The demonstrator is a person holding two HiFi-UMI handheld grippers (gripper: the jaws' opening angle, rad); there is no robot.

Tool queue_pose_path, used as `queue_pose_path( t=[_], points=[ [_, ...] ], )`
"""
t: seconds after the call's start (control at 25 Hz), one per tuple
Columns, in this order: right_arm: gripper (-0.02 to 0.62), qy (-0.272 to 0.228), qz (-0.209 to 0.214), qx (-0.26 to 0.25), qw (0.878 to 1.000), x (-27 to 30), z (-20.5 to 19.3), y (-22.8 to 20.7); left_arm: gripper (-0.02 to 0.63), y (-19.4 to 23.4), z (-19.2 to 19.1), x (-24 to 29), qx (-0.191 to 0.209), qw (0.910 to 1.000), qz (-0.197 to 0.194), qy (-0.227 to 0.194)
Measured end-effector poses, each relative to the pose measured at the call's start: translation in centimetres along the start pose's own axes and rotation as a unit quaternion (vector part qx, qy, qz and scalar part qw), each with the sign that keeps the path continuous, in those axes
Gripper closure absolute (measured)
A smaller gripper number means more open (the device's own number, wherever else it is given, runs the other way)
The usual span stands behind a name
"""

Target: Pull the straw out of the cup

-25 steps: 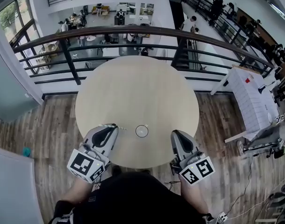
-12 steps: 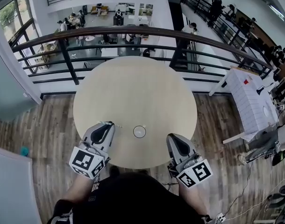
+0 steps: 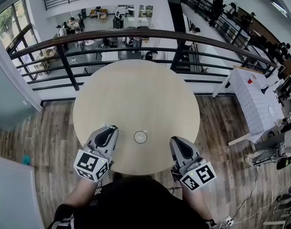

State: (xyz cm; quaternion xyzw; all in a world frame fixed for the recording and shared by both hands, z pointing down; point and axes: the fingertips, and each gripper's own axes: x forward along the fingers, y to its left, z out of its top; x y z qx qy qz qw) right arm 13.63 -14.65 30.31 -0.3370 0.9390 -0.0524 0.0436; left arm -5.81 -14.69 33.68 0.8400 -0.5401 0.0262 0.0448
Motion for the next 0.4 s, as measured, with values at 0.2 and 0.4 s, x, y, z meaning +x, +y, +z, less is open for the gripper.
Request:
queue_pose_path(
  t=[0.2, 0.4],
  points=[
    [0.575, -0.002, 0.001, 0.003, 1.0, 0.32, 0.07, -0.22, 0.578, -0.05, 0.07, 0.49, 0.003, 1.0, -0.007, 0.0],
    [0.575, -0.004, 0.003, 0.006, 1.0, 0.74, 0.12, -0.61, 0.578, -0.09, -0.12, 0.94, 0.003, 0.9999, -0.01, 0.003]
  ],
)
